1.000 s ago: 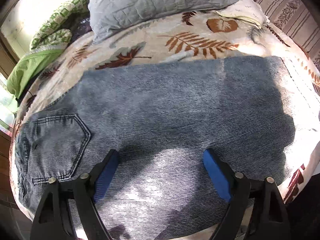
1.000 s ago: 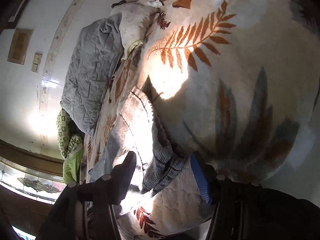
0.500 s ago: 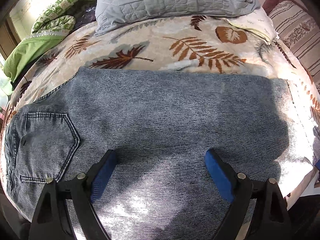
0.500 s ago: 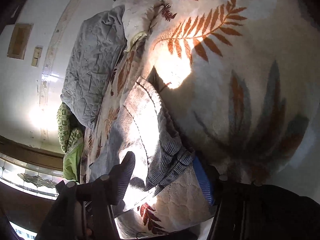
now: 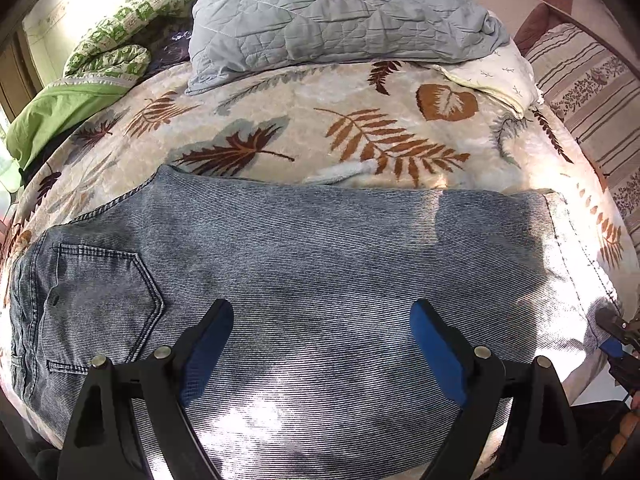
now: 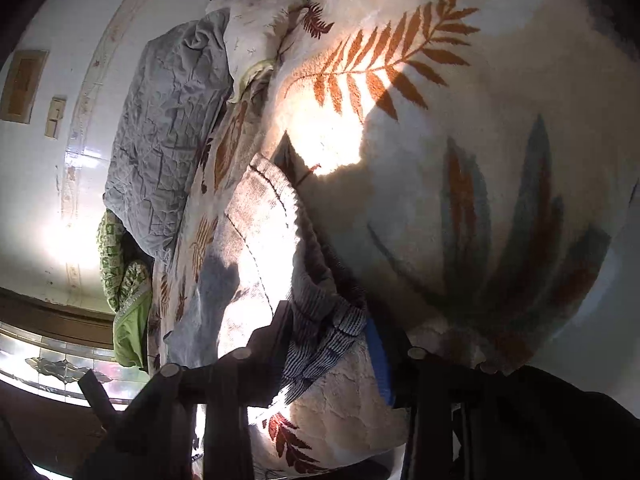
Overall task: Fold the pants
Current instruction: 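Grasp the leg hem with the right gripper and lift it, then fold the hem over toward the waistband with the right gripper while the left gripper pins the jeans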
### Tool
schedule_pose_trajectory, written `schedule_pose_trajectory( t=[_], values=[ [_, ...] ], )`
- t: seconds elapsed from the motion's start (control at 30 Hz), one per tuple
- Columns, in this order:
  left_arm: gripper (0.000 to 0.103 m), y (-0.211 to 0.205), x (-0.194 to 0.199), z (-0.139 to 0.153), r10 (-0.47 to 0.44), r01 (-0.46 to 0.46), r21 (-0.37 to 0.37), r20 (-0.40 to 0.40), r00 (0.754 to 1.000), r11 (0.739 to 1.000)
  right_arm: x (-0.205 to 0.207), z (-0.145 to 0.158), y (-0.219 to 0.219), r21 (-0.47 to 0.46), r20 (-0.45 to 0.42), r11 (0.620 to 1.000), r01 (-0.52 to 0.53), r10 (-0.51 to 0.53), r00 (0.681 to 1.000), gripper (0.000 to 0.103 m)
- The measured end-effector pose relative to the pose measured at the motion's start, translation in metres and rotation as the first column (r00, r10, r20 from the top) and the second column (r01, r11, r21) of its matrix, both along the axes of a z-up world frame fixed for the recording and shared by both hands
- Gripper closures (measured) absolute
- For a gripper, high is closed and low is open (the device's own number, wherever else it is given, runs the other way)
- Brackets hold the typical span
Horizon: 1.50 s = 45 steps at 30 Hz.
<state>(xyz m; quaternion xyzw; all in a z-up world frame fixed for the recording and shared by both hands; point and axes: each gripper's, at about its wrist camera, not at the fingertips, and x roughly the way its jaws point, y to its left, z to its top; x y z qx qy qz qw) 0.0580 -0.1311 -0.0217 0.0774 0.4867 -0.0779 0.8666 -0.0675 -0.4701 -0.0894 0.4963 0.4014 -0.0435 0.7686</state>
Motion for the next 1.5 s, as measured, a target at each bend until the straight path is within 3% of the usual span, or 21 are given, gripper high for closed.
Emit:
schedule_pose_trajectory(
  t=[0.1,0.17,0.37,0.47,0.57,0.63,0.73,0.83,0.9,1.0,1.07,1.1,1.13,1.17,1.2,1.23,1.33,1.4,1.5],
  values=[
    [0.011,-0.009,0.005,-0.031,0.001,0.006,0.092,-0.074,0.997,0.996,0.002,0.006,0.003,-0.060,-0.013,0.998,-0.022,0.021,1.000,0.076],
    [0.008,-0.011,0.002,-0.031,-0.015,0.018,0.122,-0.029,0.999,0.992,0.004,0.014,0.008,-0.120,-0.020,0.992,-0.041,0.039,0.999,0.078],
    [0.008,-0.008,0.007,-0.032,-0.017,0.024,0.103,-0.066,0.998,0.994,0.013,0.059,0.030,-0.303,0.018,0.950,-0.073,0.083,0.996,0.083],
    [0.008,-0.001,0.009,-0.030,-0.009,0.013,0.044,-0.083,0.996,0.999,0.024,0.099,0.055,-0.404,0.068,0.909,-0.102,0.141,0.988,0.084],
    [0.012,0.018,0.010,-0.021,0.013,-0.021,-0.073,-0.107,0.994,0.997,0.035,0.143,0.097,-0.512,0.134,0.848,-0.136,0.235,0.963,0.084],
    [0.014,0.039,0.007,-0.008,0.049,-0.061,-0.142,-0.091,0.995,0.988,0.041,0.167,0.133,-0.567,0.176,0.808,-0.163,0.311,0.934,0.084],
    [0.014,0.083,-0.002,0.015,0.137,-0.140,-0.188,-0.029,0.990,0.972,0.047,0.187,0.195,-0.639,0.206,0.738,-0.218,0.437,0.876,0.084],
    [0.014,0.138,-0.011,0.033,0.248,-0.239,-0.220,0.013,0.969,0.946,0.049,0.182,0.259,-0.685,0.188,0.662,-0.304,0.564,0.804,0.084],
    [0.014,0.173,-0.019,0.041,0.321,-0.306,-0.224,0.034,0.946,0.925,0.051,0.161,0.291,-0.677,0.158,0.634,-0.374,0.621,0.768,0.085],
    [0.014,0.210,-0.027,0.045,0.385,-0.368,-0.208,0.042,0.922,0.906,0.058,0.108,0.333,-0.634,0.063,0.586,-0.504,0.689,0.722,0.082],
    [0.014,0.220,-0.029,0.043,0.389,-0.375,-0.203,0.030,0.921,0.904,0.069,0.059,0.352,-0.556,-0.041,0.554,-0.620,0.727,0.686,0.072],
    [0.014,0.223,-0.031,0.043,0.384,-0.372,-0.204,0.023,0.923,0.906,0.071,0.042,0.354,-0.510,-0.070,0.557,-0.656,0.733,0.677,0.070],
    [0.014,0.222,-0.031,0.045,0.374,-0.362,-0.209,0.018,0.927,0.908,0.066,0.040,0.349,-0.517,-0.021,0.584,-0.626,0.723,0.691,0.070],
    [0.014,0.219,-0.032,0.047,0.363,-0.350,-0.219,0.022,0.932,0.911,0.062,0.044,0.343,-0.509,0.018,0.605,-0.612,0.719,0.695,0.064],
    [0.014,0.213,-0.033,0.050,0.351,-0.336,-0.229,0.026,0.936,0.914,0.061,0.049,0.334,-0.462,0.047,0.632,-0.622,0.718,0.695,0.046],
    [0.014,0.205,-0.033,0.053,0.326,-0.311,-0.246,0.025,0.945,0.918,0.058,0.053,0.322,-0.419,0.086,0.669,-0.614,0.703,0.706,0.041],
    [0.014,0.181,-0.032,0.057,0.244,-0.233,-0.305,-0.002,0.970,0.924,0.046,0.064,0.281,-0.350,0.174,0.762,-0.544,0.624,0.762,0.040],
    [0.014,0.169,-0.031,0.052,0.193,-0.203,-0.380,-0.063,0.979,0.902,0.045,0.064,0.251,-0.282,0.217,0.829,-0.482,0.545,0.810,0.038],
    [0.014,0.153,-0.033,0.035,0.102,-0.183,-0.504,-0.185,0.977,0.844,0.048,0.044,0.219,-0.203,0.194,0.878,-0.434,0.470,0.861,0.038]
  ],
)
